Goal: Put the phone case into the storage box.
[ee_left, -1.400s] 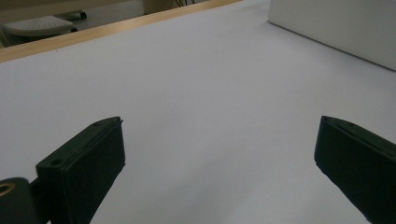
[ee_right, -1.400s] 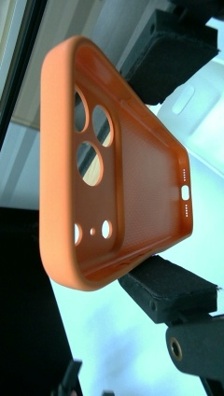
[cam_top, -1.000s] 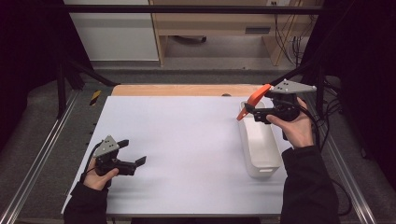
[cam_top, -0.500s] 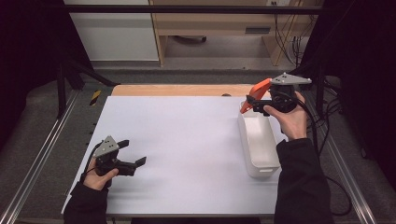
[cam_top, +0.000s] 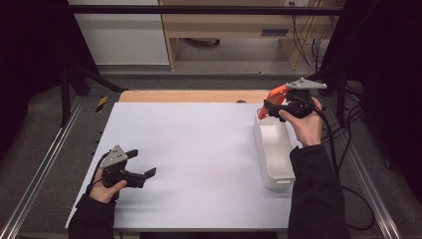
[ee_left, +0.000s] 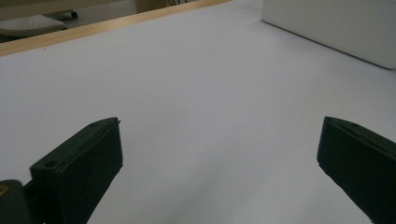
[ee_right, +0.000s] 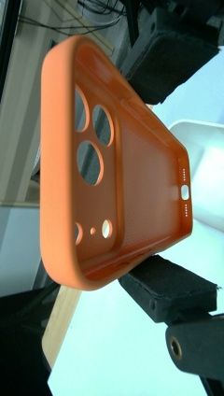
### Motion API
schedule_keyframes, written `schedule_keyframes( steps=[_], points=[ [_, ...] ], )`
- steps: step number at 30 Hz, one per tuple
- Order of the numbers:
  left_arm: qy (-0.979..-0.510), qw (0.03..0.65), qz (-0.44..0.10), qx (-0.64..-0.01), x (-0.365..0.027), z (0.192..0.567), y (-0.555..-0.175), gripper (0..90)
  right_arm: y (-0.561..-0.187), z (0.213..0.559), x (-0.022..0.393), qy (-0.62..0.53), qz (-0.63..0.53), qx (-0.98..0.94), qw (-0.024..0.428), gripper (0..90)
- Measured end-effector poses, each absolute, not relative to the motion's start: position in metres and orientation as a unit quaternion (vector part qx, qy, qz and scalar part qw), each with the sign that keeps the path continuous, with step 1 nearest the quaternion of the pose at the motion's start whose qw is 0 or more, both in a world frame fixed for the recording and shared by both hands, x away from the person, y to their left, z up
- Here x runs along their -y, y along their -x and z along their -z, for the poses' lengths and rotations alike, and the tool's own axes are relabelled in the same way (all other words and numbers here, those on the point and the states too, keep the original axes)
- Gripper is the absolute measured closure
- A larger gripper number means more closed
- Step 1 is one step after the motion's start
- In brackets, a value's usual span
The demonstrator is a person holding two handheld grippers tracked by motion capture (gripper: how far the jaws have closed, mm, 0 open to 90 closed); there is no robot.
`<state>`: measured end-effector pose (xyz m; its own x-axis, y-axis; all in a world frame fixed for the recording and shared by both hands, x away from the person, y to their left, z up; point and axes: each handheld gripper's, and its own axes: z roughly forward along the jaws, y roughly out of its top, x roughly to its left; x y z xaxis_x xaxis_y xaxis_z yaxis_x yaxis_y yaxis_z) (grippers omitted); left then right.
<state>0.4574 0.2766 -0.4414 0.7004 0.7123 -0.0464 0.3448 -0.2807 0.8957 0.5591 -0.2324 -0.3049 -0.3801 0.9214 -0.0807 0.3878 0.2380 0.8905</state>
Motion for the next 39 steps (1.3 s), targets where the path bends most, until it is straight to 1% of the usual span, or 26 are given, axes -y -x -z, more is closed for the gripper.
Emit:
schedule_keyframes(
  steps=[10,23,26,39],
  points=[
    [-0.781,0.492,-0.186,-0.336,-0.275,0.442,-0.457,0.0,-0.564,0.313,0.238,-0.48,-0.412,-0.703,0.325,15.9],
    [-0.784,0.49,-0.183,-0.334,-0.274,0.443,-0.458,0.0,-0.576,0.324,0.231,-0.516,-0.392,-0.689,0.326,15.6],
    [-0.785,0.489,-0.183,-0.334,-0.274,0.444,-0.458,0.0,-0.579,0.327,0.23,-0.519,-0.386,-0.685,0.335,15.5],
    [-0.786,0.488,-0.18,-0.333,-0.273,0.445,-0.458,0.0,-0.59,0.34,0.228,-0.544,-0.372,-0.677,0.327,15.3]
  ],
)
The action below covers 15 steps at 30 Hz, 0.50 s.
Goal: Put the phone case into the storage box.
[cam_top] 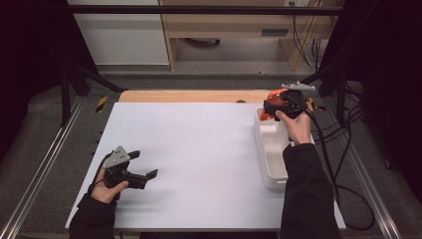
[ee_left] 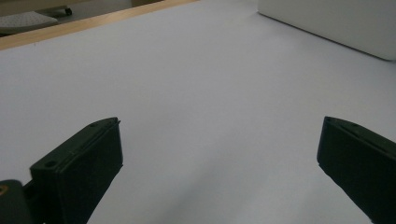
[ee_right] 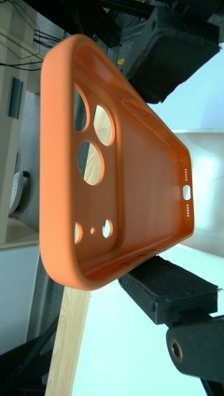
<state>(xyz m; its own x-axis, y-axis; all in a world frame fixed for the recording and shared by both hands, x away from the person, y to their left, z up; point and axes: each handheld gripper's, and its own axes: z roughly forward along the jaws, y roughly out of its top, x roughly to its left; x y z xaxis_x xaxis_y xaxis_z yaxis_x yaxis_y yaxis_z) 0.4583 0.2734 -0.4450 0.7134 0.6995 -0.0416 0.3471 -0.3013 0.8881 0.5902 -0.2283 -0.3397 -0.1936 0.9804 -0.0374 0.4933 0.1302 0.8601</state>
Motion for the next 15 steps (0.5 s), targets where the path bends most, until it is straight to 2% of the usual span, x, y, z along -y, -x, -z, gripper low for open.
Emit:
schedule_keyframes(
  steps=[15],
  points=[
    [-0.789,0.488,-0.176,-0.33,-0.271,0.447,-0.459,0.0,-0.607,0.357,0.221,-0.567,-0.344,-0.672,0.33,15.3]
  ],
)
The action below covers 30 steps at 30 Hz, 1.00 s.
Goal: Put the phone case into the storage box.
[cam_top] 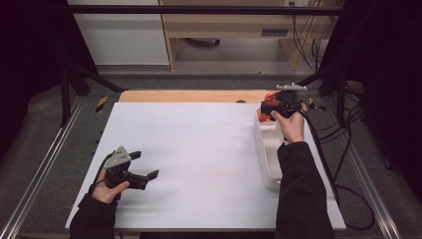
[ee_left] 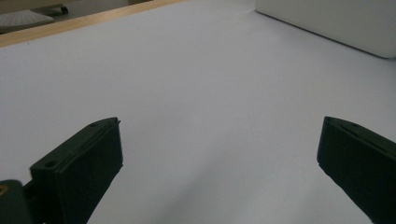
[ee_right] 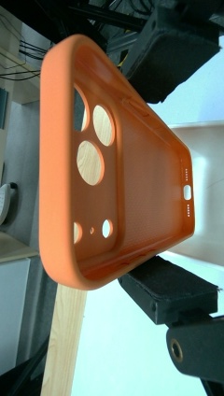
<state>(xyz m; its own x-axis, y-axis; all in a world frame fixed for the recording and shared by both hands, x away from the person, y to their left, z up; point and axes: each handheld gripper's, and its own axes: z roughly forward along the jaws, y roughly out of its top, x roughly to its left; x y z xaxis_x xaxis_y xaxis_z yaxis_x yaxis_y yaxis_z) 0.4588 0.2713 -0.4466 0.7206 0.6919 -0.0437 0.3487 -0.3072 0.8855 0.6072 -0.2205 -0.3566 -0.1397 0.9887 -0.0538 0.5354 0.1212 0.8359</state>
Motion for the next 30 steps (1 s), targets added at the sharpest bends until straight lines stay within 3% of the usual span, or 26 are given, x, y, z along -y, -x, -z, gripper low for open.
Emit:
schedule_keyframes(
  steps=[30],
  points=[
    [-0.796,0.483,-0.172,-0.322,-0.268,0.449,-0.459,0.0,-0.625,0.385,0.213,-0.592,-0.302,-0.675,0.321,15.1]
  ],
)
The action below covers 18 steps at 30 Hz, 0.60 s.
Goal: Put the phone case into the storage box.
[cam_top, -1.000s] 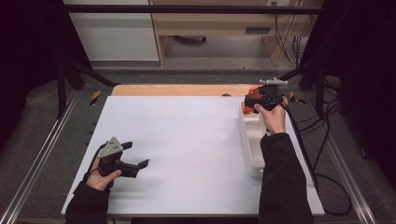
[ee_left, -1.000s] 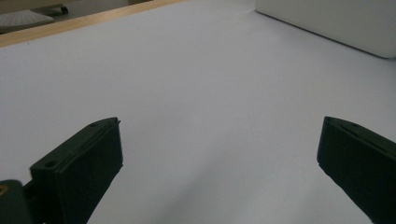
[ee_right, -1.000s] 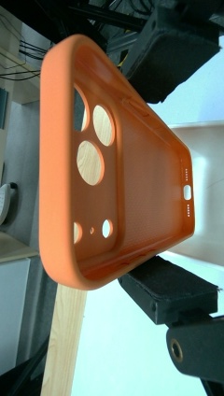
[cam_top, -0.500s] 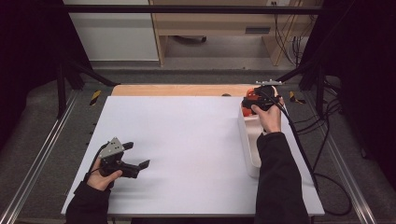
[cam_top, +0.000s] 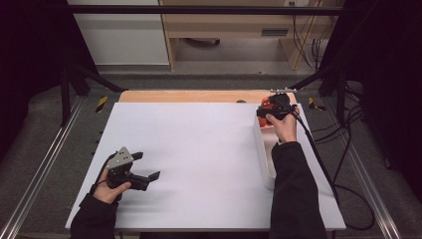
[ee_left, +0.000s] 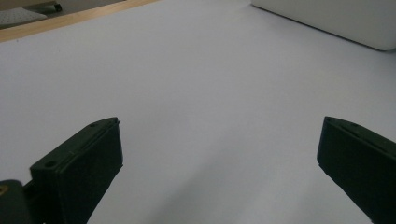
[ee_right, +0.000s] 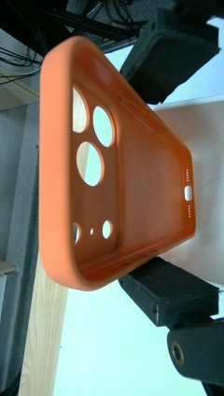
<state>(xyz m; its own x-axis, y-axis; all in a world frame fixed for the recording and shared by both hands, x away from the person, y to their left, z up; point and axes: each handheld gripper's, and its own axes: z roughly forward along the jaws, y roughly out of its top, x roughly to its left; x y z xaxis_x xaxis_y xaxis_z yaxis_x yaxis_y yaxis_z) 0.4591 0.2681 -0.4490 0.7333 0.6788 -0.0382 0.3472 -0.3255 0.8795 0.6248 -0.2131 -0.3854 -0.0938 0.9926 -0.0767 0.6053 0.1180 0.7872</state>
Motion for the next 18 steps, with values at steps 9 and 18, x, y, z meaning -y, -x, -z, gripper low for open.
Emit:
schedule_keyframes(
  steps=[9,18],
  points=[
    [-0.797,0.482,-0.171,-0.321,-0.2677,0.4494,-0.4591,0.0,-0.6267,0.3895,0.212,-0.592,-0.298,-0.676,0.321,15.1],
    [-0.799,0.48,-0.171,-0.32,-0.2673,0.4498,-0.4591,0.0,-0.6275,0.3946,0.2115,-0.598,-0.296,-0.675,0.314,15.0]
  ],
)
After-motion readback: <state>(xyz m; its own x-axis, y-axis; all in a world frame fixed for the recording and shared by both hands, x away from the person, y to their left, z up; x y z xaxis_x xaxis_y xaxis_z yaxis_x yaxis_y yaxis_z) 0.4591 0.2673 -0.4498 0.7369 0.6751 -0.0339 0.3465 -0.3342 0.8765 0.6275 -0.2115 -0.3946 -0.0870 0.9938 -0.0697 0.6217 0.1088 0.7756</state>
